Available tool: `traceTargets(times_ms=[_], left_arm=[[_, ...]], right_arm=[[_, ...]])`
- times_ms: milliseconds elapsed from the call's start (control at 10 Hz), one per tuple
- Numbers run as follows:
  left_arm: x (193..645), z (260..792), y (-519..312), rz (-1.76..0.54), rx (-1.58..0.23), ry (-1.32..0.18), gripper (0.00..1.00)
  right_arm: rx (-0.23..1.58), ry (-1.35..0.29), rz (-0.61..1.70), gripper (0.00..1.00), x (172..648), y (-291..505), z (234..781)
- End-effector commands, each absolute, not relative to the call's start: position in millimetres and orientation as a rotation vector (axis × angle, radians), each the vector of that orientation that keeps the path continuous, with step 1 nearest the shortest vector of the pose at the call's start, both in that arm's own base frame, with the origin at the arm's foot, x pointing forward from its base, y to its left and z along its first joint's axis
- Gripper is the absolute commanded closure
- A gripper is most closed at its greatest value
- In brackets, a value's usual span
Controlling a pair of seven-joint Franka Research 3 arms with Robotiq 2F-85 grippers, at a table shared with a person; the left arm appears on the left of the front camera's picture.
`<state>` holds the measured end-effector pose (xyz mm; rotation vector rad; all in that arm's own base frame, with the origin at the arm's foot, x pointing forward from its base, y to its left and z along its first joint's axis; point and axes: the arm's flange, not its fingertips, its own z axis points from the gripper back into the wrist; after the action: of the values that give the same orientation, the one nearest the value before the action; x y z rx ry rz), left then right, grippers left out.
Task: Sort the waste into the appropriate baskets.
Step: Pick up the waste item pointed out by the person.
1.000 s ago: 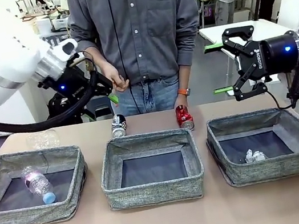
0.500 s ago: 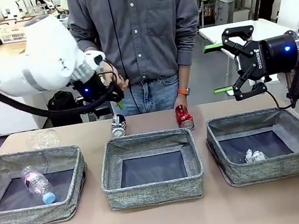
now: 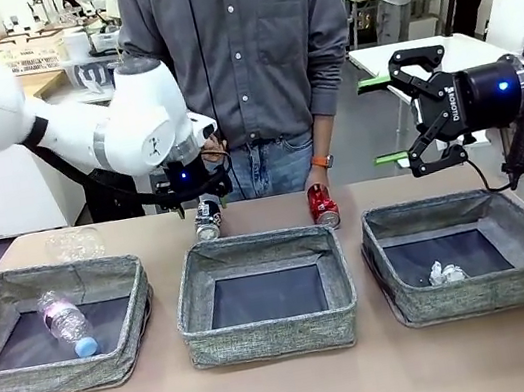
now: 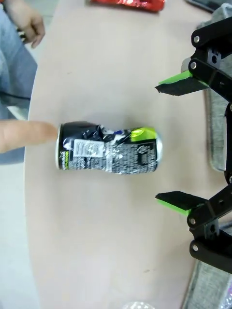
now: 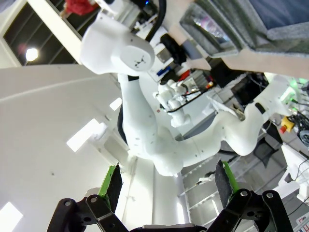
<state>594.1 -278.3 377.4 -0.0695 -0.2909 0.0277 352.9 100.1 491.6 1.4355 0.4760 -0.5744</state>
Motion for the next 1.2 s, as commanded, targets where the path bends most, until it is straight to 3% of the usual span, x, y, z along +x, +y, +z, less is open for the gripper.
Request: traceTargets(times_ms=[0, 500, 900, 1000, 1100], left_arm=[[595.9, 360.6, -278.2, 0.1, -0.053, -0.384, 0.0], [613.8, 318.7, -269.3, 0.07, -0.07, -0.384, 0.0], [613.2, 318.2, -276.0, 0.087, -0.082, -0.381, 0.0], [614.1, 318.0, -276.7, 0.094, -0.079, -0.387, 0.35], [614.3, 317.6, -278.3, 0.091, -0.082, -0.394, 0.59]], right_arm=[[1.456, 0.488, -0.576, 0.0, 353.4, 102.2, 496.0], [1.456, 0.488, -0.576, 0.0, 353.4, 102.2, 496.0], [1.456, 0.488, -0.576, 0.0, 353.4, 102.2, 496.0], [1.456, 0.488, -0.576, 0.0, 353.4, 102.2, 496.0], [1.456, 0.488, -0.576, 0.0, 353.4, 102.2, 496.0]])
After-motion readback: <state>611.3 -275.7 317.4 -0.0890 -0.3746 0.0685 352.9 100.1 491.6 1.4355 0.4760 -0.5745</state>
